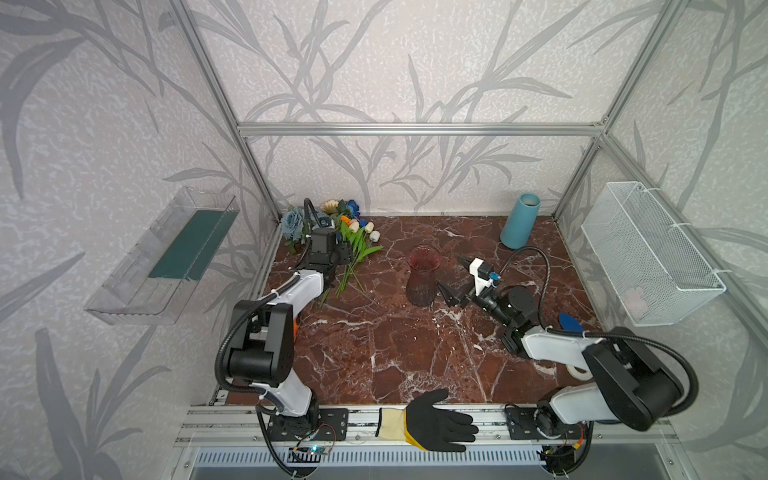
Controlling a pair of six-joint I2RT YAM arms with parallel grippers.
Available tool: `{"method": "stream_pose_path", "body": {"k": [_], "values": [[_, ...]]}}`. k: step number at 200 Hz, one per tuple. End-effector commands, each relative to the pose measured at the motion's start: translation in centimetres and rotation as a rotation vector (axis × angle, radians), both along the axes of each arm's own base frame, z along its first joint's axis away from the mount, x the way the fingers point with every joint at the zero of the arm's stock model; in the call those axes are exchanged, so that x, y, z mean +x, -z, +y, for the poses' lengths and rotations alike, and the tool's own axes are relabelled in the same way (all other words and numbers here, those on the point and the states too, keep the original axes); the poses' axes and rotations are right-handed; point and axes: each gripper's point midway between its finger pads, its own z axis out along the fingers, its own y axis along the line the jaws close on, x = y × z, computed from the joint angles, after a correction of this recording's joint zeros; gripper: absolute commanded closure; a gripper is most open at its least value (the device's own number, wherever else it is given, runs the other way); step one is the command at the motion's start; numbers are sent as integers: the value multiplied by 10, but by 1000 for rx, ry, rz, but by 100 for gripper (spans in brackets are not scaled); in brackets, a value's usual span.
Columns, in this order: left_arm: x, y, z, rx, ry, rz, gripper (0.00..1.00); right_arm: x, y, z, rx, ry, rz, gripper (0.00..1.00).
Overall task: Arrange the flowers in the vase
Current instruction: 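Withdraw the right gripper from the vase while the left grasps a white tulip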
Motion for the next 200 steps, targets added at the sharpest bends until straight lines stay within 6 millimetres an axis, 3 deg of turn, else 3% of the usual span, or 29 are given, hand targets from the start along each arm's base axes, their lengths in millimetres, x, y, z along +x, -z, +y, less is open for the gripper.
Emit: {"method": "stream_pose_path", "body": {"k": [1, 24, 78, 113, 166, 200], "values": [[2, 32, -7, -38, 44, 164, 35, -8, -2, -18, 43, 55, 100, 1], [15, 48, -11, -40, 62, 244, 48, -30, 4, -15, -13, 6, 120, 5], [32, 67, -7, -23, 28, 363, 53, -69, 39, -15, -116, 8, 83, 16], [38, 78, -10, -35, 25, 436, 60, -84, 43, -20, -52, 33, 41, 24], [48, 93, -10, -31, 13, 522, 66, -90, 44, -19, -74, 22, 41, 22], [48, 99, -9, -29, 9, 560, 78, -93, 40, -21, -67, 21, 30, 20]]}}
